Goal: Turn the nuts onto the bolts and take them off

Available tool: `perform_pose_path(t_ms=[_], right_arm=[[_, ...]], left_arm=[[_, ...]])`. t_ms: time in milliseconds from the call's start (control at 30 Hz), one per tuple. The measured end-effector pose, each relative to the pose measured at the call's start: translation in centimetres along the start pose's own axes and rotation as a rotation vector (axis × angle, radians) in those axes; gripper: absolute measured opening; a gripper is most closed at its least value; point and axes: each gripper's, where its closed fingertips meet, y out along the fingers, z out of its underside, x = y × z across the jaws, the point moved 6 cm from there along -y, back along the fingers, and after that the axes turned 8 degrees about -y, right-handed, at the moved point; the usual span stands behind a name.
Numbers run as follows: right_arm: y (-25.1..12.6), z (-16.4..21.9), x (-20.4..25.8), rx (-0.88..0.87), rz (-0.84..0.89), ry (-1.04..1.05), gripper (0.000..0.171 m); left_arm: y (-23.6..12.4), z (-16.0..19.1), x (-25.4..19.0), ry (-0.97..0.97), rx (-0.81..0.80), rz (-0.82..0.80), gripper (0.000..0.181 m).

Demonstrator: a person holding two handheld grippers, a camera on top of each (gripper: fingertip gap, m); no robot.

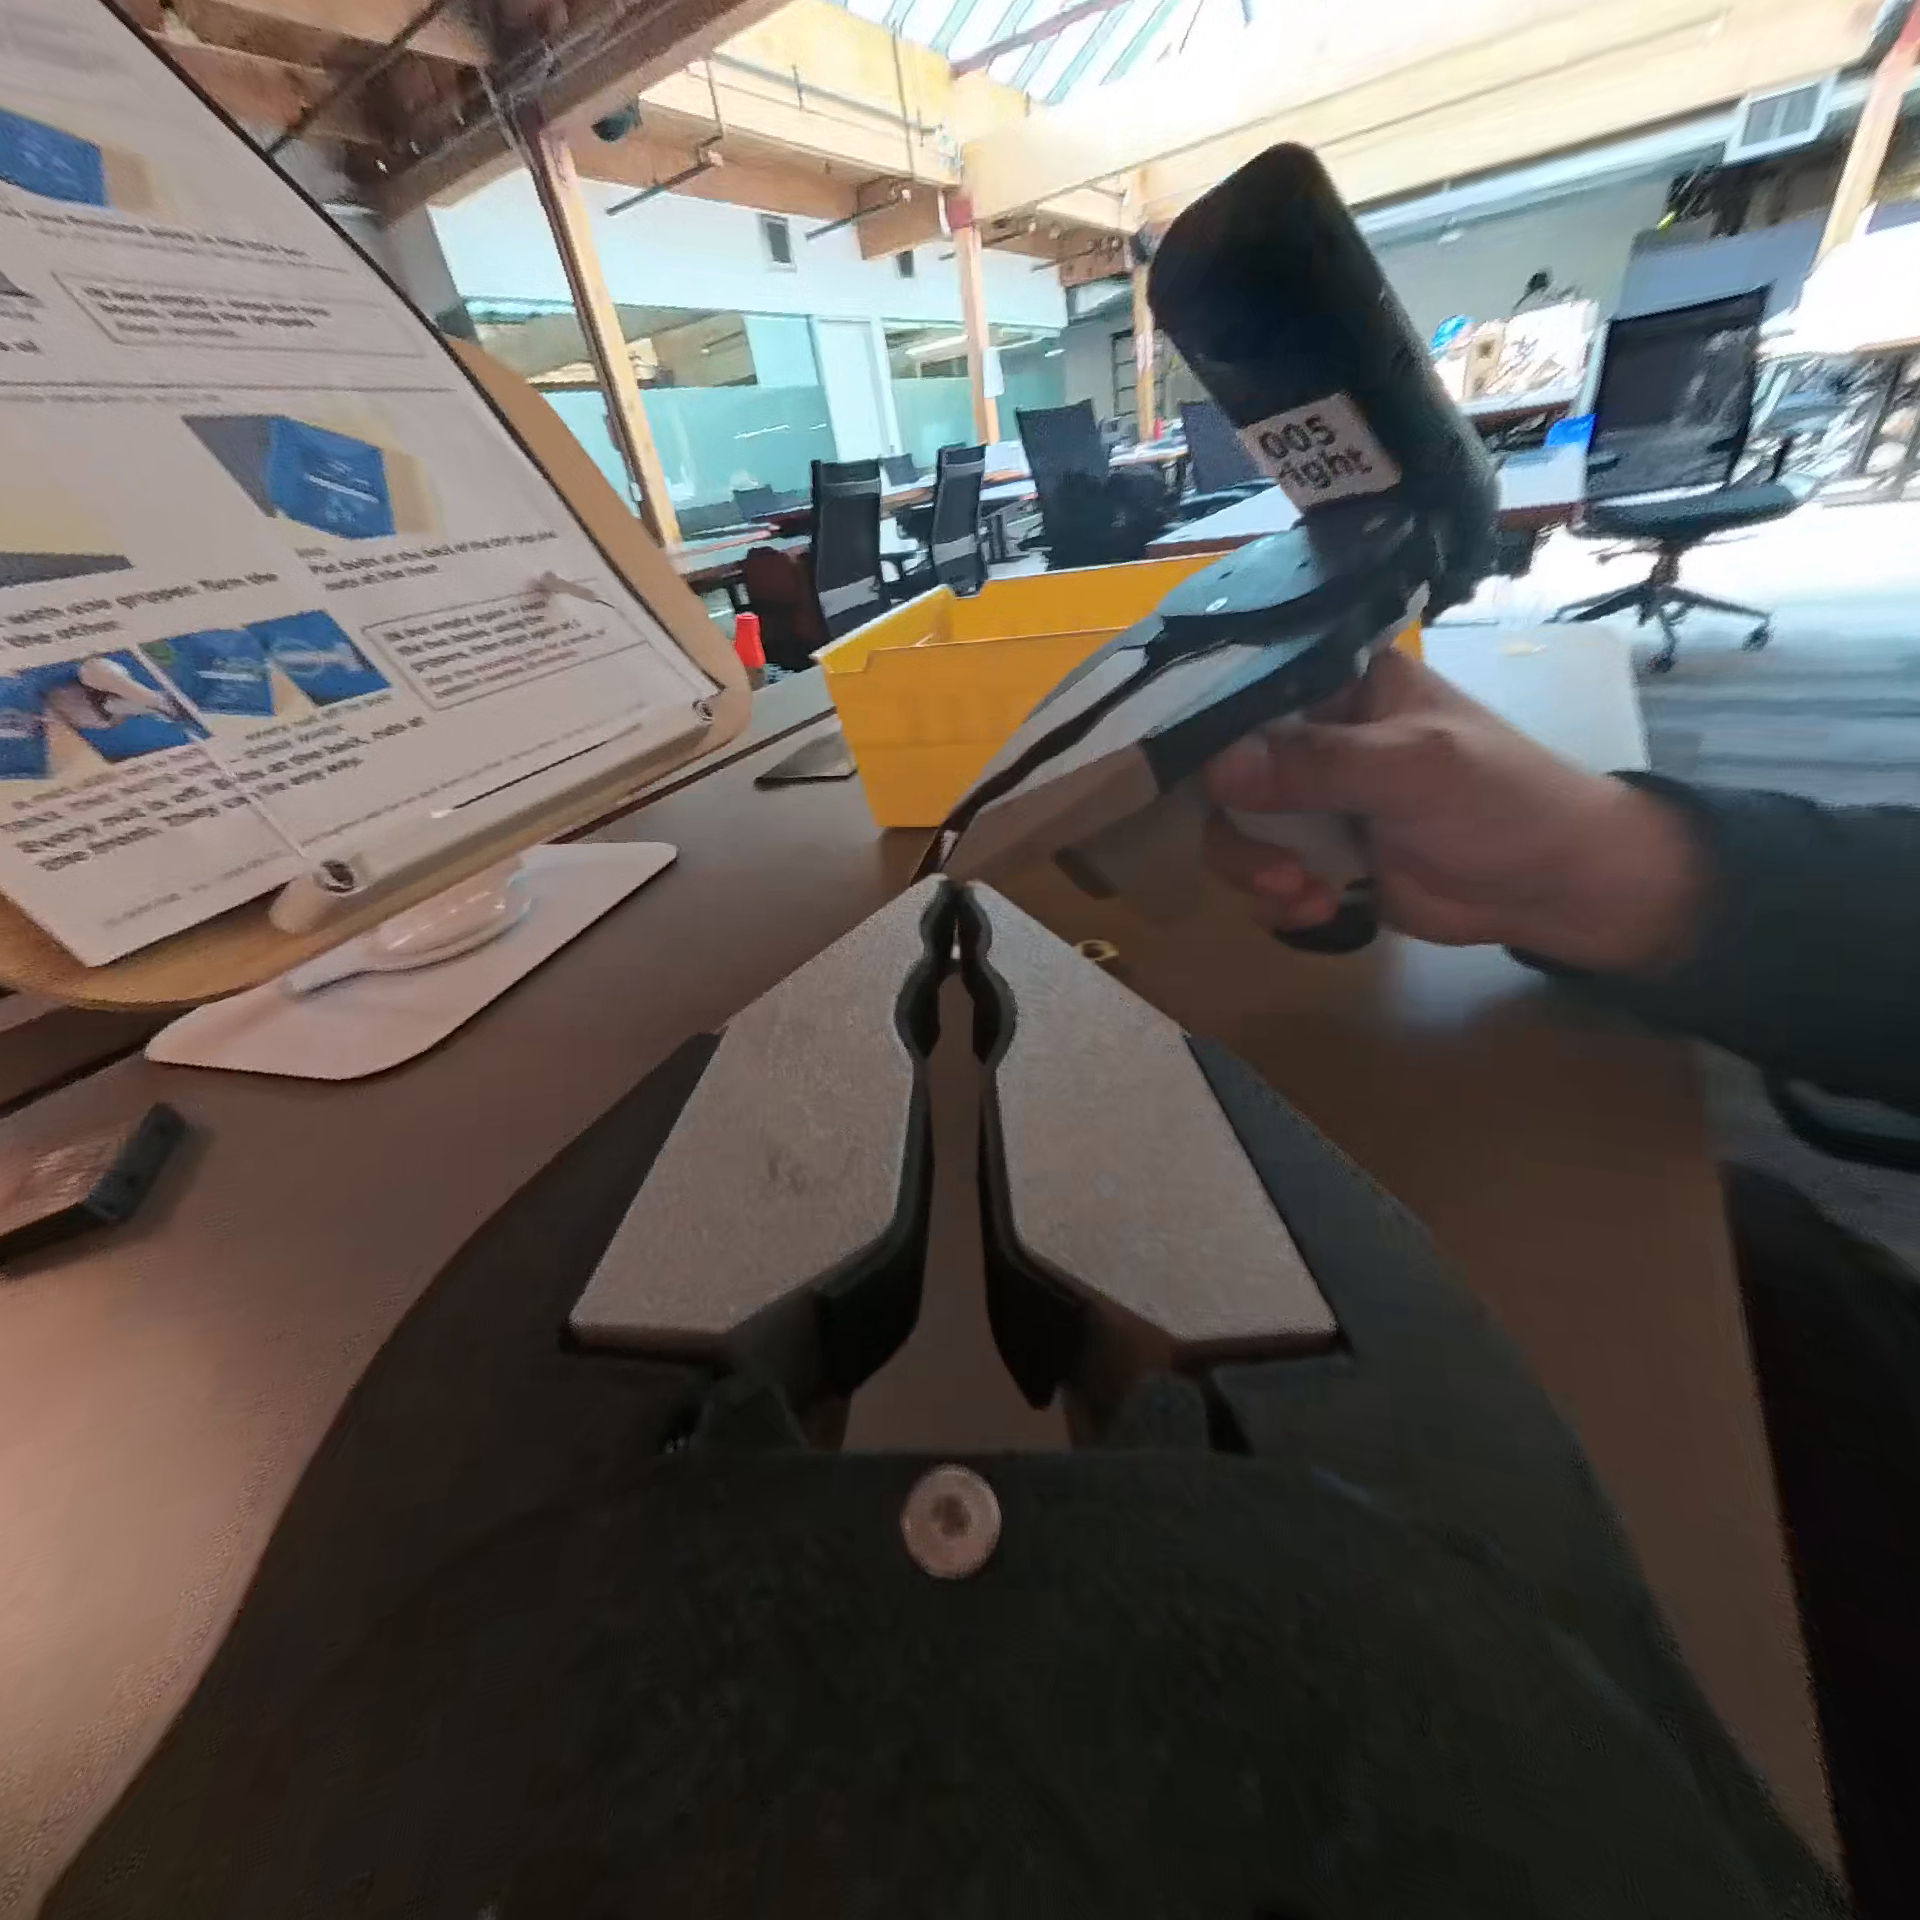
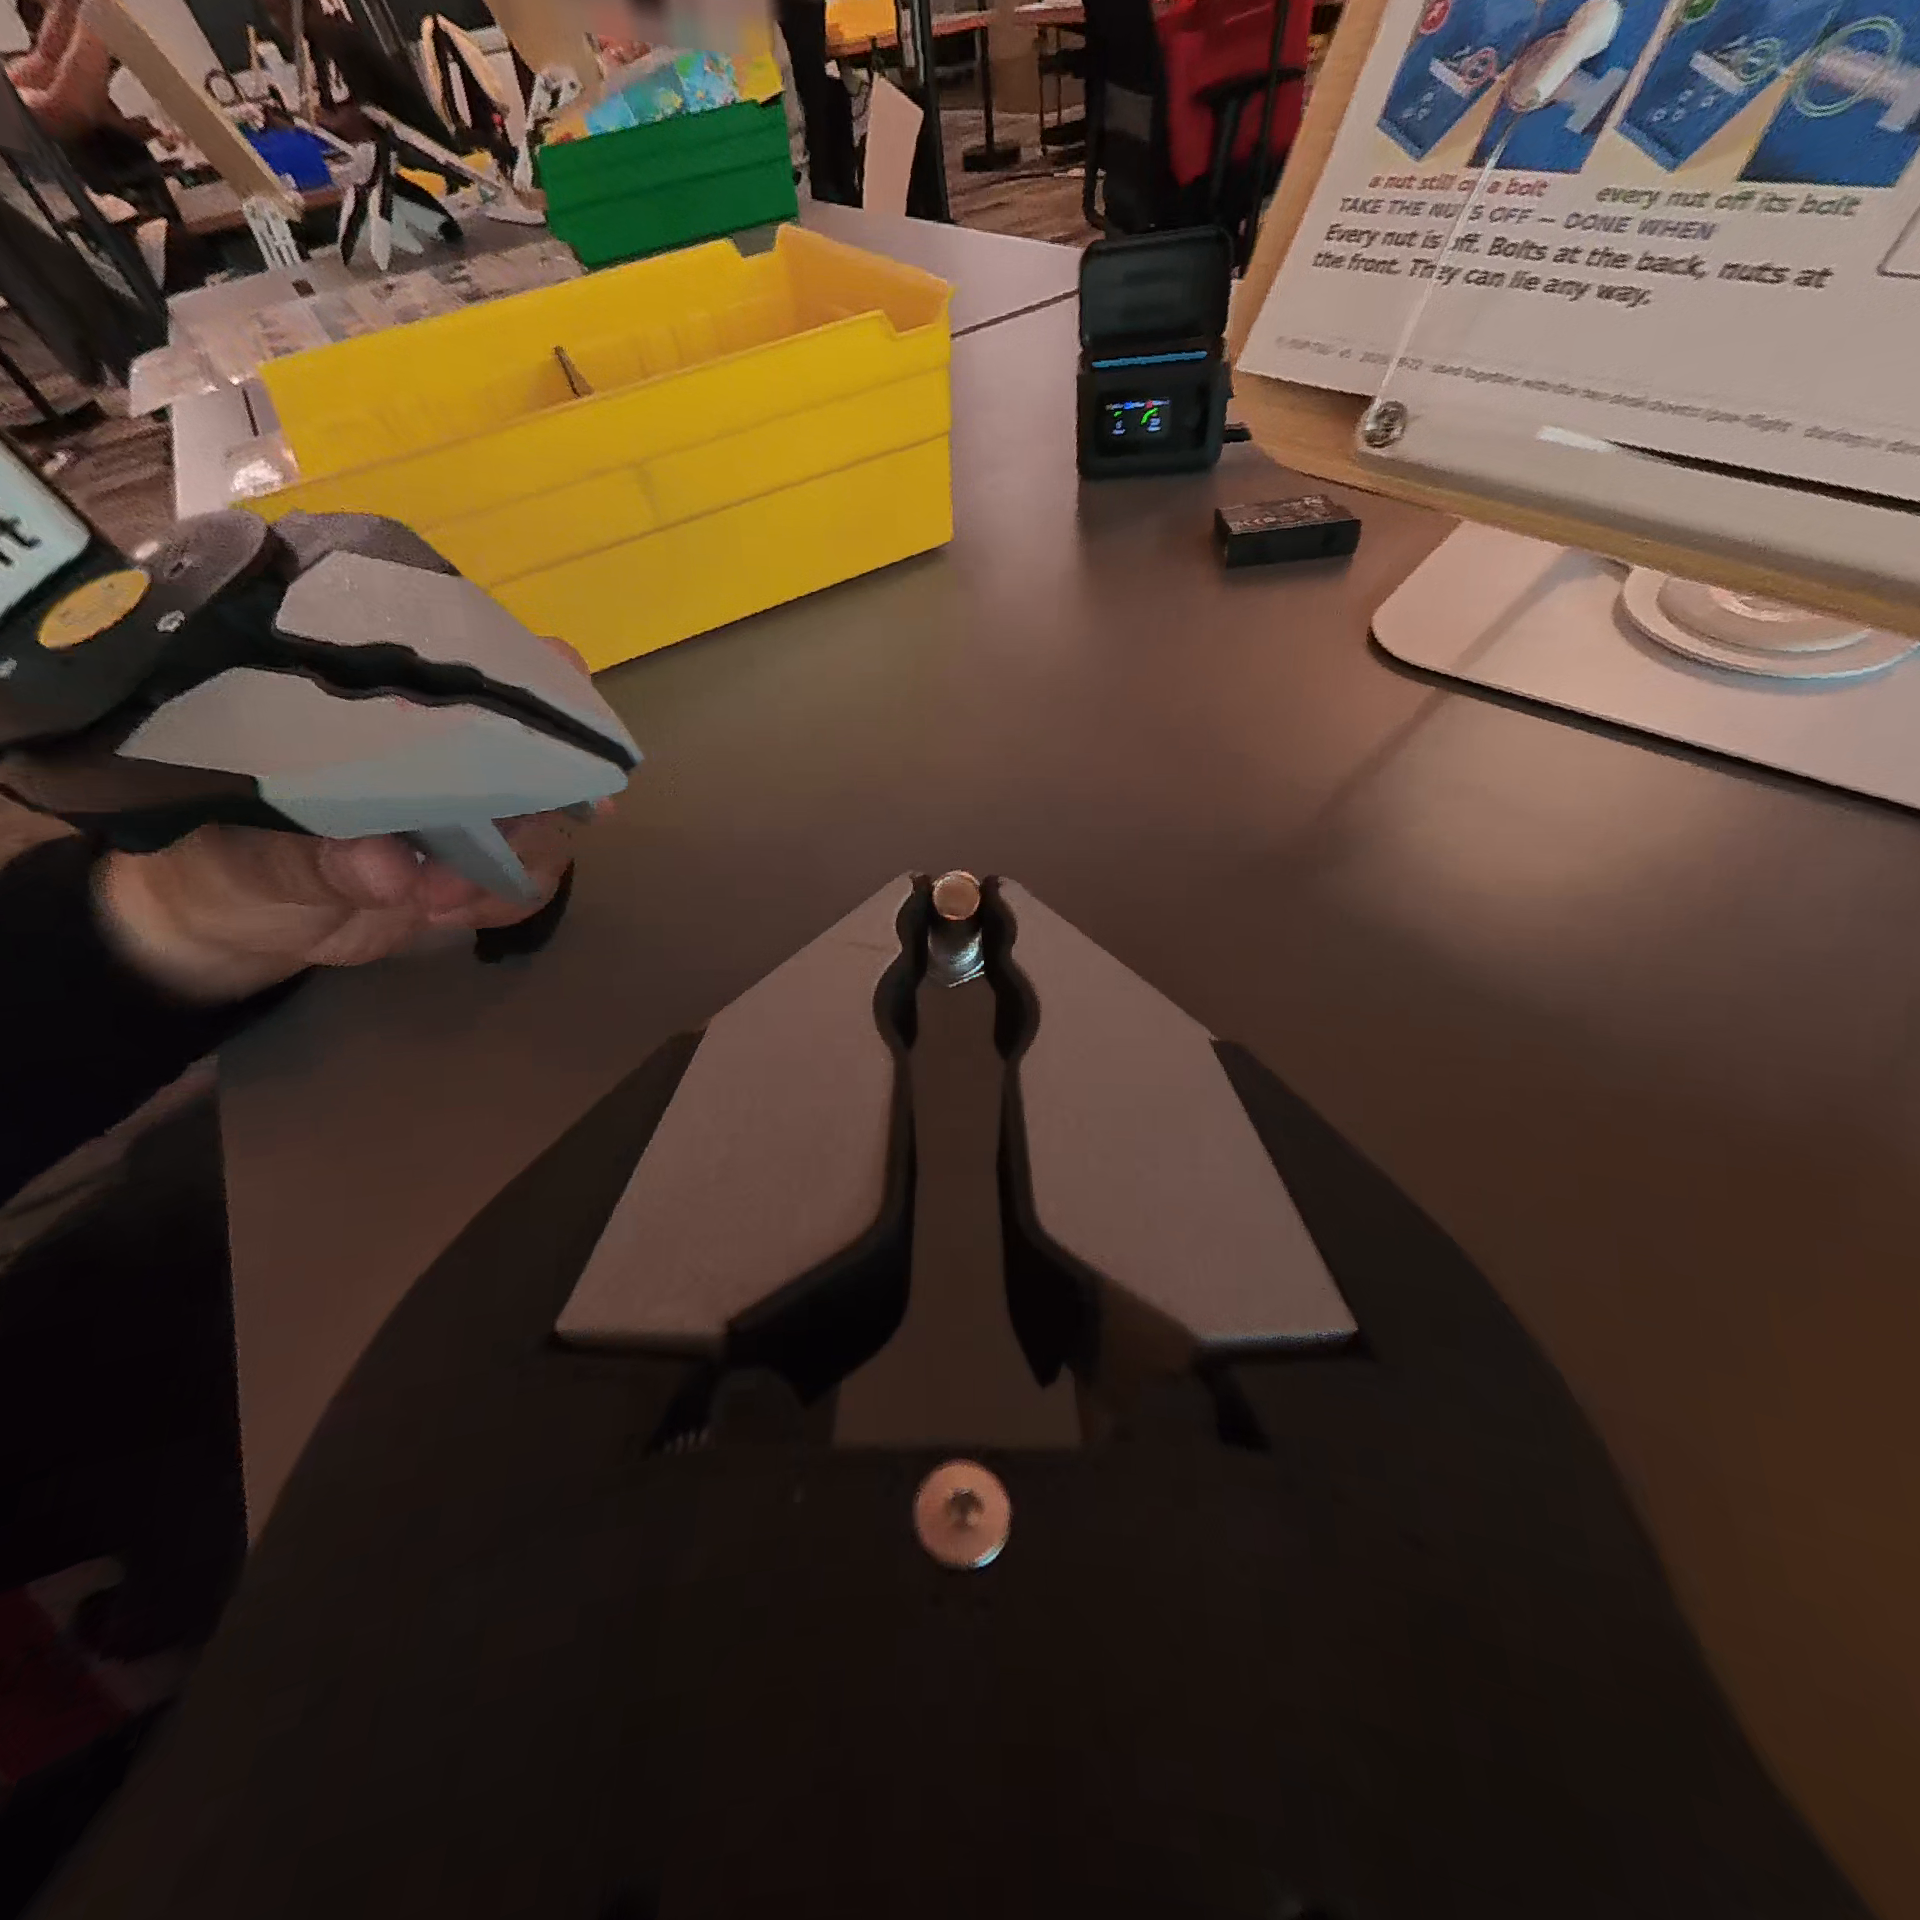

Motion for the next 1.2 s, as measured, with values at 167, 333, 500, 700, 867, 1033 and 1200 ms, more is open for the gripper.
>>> perform_pose_path(t_ms=[167,333,500,700,867,1033,1200], right_arm=[[0.2,0.5,0.6,0.040,0.042,-0.067,0.006],[-0.5,0.3,0.8,-0.011,0.033,-0.032,0.006],[-0.9,0.0,1.0,-0.051,0.006,0.002,0.006],[-1.0,-0.2,1.2,-0.065,0.006,-0.008,0.006],[-1.2,-0.4,1.2,-0.088,0.009,-0.011,0.006],[-1.1,-0.7,1.6,-0.104,-0.025,-0.010,0.006],[-0.8,-0.9,1.9,-0.110,-0.056,-0.012,0.006]], left_arm=[[1.1,0.6,-0.8,-0.004,0.087,0.031,0.023],[1.5,1.1,-1.5,0.111,0.121,-0.045,0.043],[2.1,1.7,-2.2,0.242,0.174,-0.115,0.032],[2.3,1.9,-1.8,0.234,0.197,-0.168,0.030],[2.0,1.6,-2.0,0.245,0.158,-0.155,0.027],[2.0,1.8,-2.1,0.268,0.179,-0.165,0.027],[1.7,1.7,-2.2,0.288,0.165,-0.164,0.025]])
